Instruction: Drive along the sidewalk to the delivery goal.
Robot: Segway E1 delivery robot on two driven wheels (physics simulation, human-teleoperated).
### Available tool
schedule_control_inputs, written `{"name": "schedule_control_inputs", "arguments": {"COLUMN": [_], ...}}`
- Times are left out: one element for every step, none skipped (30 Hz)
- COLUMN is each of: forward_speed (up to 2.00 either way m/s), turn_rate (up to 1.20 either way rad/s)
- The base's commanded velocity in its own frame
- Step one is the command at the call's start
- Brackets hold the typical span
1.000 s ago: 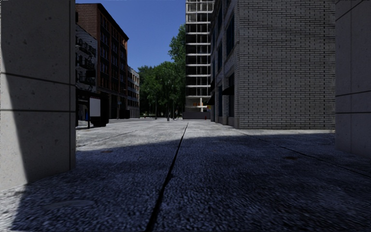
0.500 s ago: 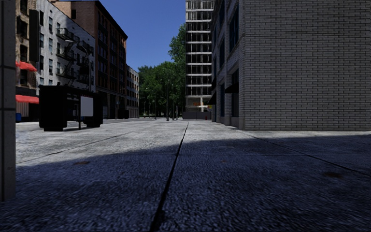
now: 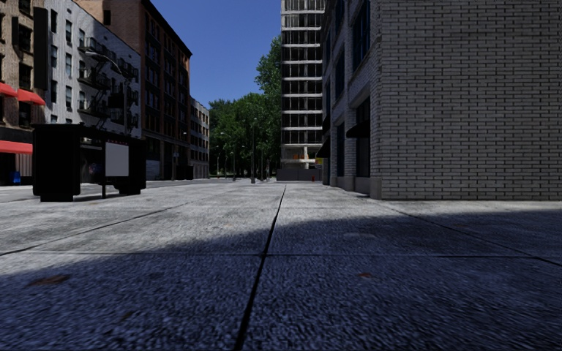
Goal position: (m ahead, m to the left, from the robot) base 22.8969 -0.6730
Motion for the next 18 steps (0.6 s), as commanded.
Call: {"name": "schedule_control_inputs", "arguments": {"forward_speed": [2.00, 2.00, 2.00, 2.00, 2.00, 2.00, 2.00, 2.00, 2.00, 2.00, 2.00, 2.00, 2.00, 2.00, 2.00, 2.00, 2.00, 2.00], "turn_rate": [0.00, 0.00, 0.00, 0.00, 0.00, 0.00, 0.00, 0.00, 0.00, 0.00, 0.00, 0.00, 0.00, 0.00, 0.00, 0.00, 0.00, 0.00]}}
